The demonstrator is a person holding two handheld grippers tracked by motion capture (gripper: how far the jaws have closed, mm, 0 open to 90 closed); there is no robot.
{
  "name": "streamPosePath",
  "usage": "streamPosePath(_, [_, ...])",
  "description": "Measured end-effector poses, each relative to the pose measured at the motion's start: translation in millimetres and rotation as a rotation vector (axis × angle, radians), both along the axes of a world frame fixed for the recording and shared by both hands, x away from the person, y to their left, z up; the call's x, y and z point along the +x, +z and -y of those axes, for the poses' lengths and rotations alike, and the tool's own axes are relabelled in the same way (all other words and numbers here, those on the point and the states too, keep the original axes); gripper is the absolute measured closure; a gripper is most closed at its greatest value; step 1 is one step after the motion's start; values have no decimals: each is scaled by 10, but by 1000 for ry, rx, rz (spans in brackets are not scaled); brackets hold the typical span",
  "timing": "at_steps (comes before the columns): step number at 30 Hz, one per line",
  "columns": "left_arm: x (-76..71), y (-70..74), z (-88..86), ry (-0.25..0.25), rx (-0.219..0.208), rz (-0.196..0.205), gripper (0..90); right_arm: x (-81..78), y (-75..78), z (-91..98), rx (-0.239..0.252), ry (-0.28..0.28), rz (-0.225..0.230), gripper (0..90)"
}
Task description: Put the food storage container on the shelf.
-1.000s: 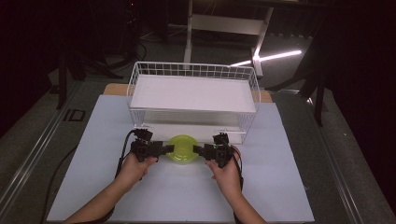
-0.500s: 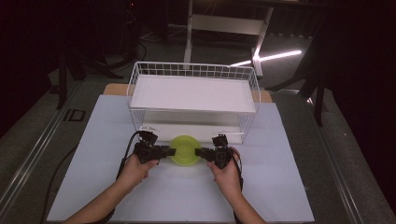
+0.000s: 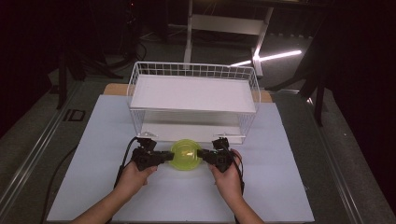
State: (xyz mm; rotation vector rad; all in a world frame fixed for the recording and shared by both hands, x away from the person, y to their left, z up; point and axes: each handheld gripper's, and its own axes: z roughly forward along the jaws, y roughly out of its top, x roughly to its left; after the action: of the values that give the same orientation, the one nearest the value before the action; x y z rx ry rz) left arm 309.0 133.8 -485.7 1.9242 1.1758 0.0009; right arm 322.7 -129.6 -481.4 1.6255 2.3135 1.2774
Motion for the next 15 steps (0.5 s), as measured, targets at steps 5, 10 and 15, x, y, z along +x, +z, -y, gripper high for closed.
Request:
streamPosePath(5, [-4,60,-19,5,-21,67,813,-62,165,-30,-29,0,68,794])
streamPosePath(10, [13,95,-25,-4,-49,183,812,-47,240,-14,-17,-12,85,794])
streamPosePath(15, [68,88,19,32,-18,231,811,8,256,-29,-31,-30,116,795])
